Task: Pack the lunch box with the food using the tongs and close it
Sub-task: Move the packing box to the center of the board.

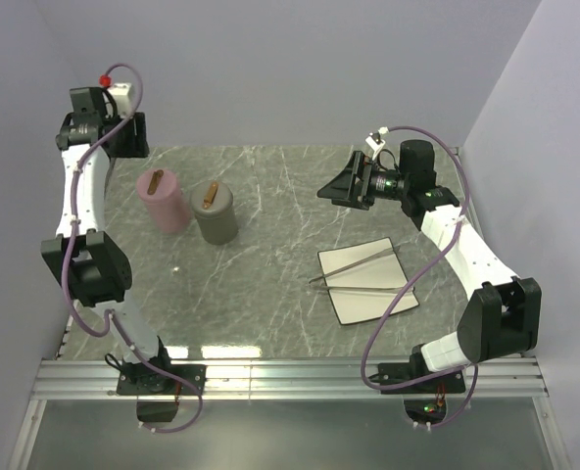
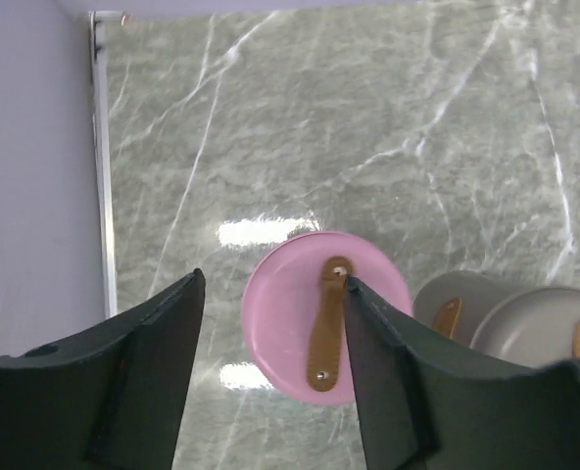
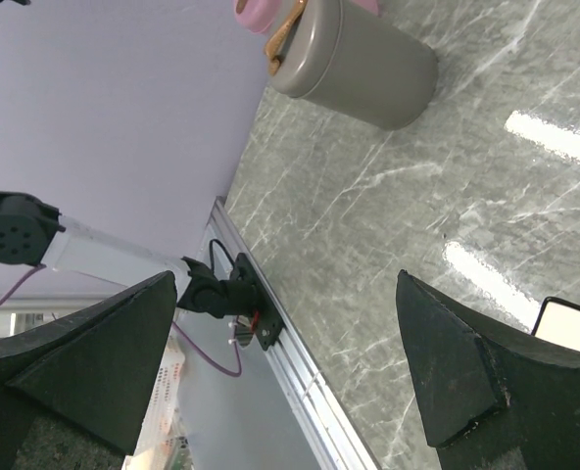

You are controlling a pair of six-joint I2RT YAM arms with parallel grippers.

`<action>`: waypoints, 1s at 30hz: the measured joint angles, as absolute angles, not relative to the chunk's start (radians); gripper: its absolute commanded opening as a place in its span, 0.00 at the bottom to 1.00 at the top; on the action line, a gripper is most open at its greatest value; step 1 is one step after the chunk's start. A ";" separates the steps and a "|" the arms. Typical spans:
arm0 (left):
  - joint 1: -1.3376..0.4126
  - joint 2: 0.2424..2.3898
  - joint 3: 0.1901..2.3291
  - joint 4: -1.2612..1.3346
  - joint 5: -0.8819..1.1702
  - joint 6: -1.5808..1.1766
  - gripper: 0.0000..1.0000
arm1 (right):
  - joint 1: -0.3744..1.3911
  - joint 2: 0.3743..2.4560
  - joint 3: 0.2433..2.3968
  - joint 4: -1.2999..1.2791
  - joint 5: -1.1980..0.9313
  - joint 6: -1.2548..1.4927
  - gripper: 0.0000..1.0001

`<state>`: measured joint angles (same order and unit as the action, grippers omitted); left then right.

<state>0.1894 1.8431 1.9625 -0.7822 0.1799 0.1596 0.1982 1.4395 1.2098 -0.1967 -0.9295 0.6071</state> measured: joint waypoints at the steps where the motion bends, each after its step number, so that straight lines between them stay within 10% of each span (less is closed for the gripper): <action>1: 0.201 1.846 1.962 -0.783 0.181 0.140 0.69 | 0.198 1.439 1.210 -0.196 -0.929 0.607 1.00; 30: 0.300 1.989 1.819 -0.649 -0.045 -0.703 0.84 | 0.198 1.419 1.209 -0.195 -0.933 0.604 1.00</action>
<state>0.2996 1.9888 1.8191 -0.6487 -0.0452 -0.7033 0.1982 1.4193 1.2095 -0.1951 -0.9325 0.6044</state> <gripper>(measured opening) 0.838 0.996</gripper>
